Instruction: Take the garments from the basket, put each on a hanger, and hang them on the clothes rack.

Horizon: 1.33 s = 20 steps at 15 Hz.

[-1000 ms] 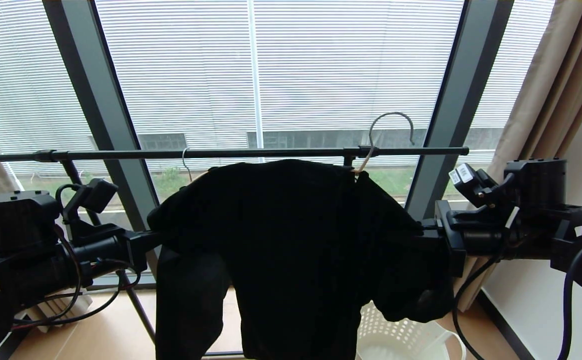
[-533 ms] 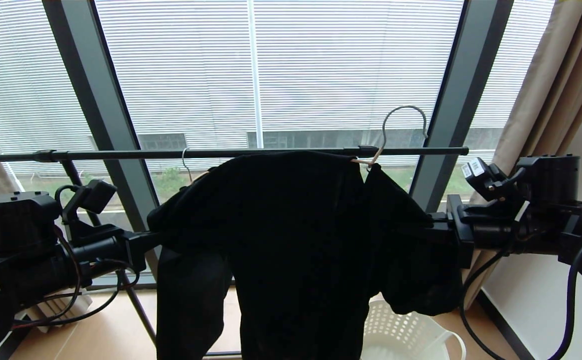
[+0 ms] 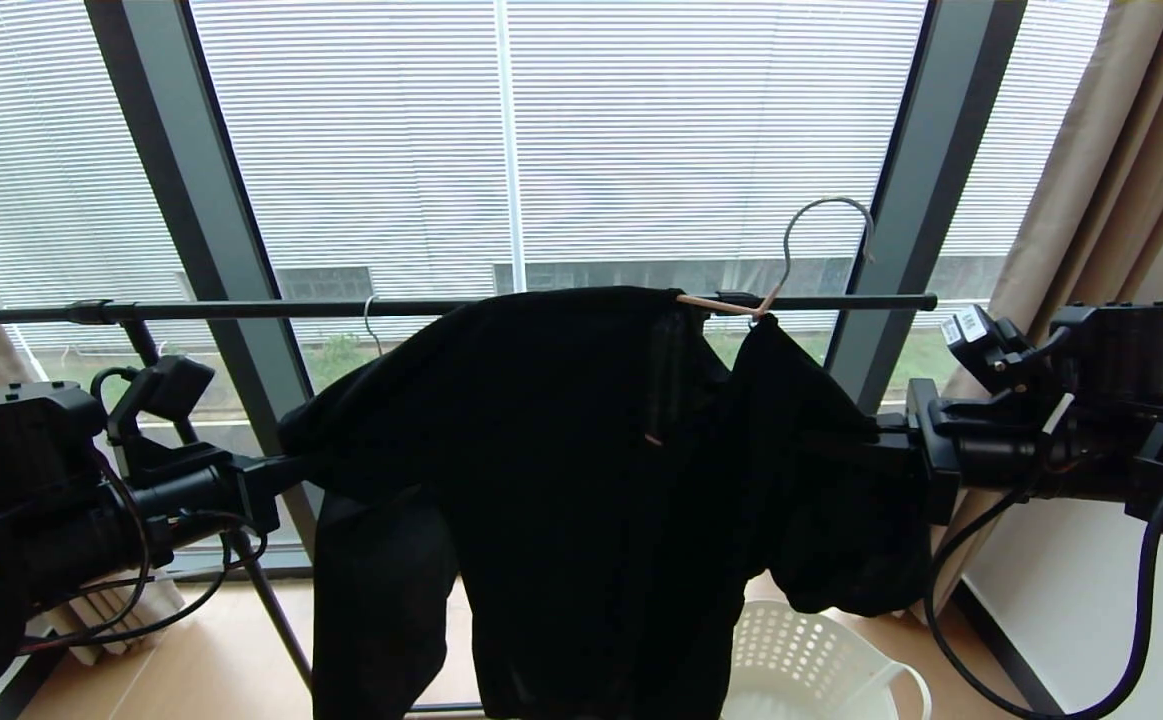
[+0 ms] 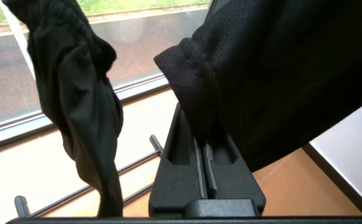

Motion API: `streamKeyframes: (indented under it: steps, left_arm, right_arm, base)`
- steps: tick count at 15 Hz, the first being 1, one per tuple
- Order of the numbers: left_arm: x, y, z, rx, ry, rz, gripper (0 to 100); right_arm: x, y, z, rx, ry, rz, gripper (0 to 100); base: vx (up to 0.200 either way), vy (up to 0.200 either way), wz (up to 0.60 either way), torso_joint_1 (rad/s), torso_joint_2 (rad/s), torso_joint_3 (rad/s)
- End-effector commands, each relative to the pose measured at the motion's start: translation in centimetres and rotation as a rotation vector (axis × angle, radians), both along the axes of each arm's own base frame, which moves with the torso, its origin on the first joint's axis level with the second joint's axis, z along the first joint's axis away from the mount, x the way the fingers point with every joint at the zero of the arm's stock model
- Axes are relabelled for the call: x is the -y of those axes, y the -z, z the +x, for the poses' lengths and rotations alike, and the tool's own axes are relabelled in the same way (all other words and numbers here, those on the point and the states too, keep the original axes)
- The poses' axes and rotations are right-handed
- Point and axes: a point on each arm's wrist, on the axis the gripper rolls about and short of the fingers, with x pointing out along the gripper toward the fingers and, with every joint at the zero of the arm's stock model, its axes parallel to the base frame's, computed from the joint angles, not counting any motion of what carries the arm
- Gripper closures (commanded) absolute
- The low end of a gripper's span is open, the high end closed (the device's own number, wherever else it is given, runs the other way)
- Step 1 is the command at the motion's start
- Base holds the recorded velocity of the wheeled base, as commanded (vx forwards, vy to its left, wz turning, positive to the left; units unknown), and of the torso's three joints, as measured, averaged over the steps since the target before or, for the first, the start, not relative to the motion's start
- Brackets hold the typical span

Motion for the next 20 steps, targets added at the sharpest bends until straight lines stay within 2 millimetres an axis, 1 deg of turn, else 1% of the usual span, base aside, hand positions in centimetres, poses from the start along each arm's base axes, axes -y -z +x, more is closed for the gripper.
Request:
streamKeyframes:
  steps: [1,8,17,20]
  left_arm:
    - [-0.11,0.23,0.11,-0.008,-0.004,-0.001,100]
    - [-0.15,0.23,0.11,-0.008,-0.006,-0.001,100]
    - [-0.15,0.33,0.15,-0.008,-0.002,-0.003,100]
    - [-0.11,0.6,-0.24,0.022,0.028,-0.01,100]
  right_arm:
    - [0.06,-0.01,0.0,0.0,0.002,0.0,100]
    - [0.85,-0.14,0.1,0.004,0.014,0.007,100]
    - [0.88,-0.17,0.21,0.006,0.011,0.009,100]
    - [0.88,-0.16,0.26,0.006,0.013,0.009,100]
  base:
    - [0.0,0.0,0.0,0.0,0.0,0.0]
    - [0.0,0.0,0.0,0.0,0.0,0.0]
    - [0.0,0.0,0.0,0.0,0.0,0.0]
    - [0.0,0.0,0.0,0.0,0.0,0.0]
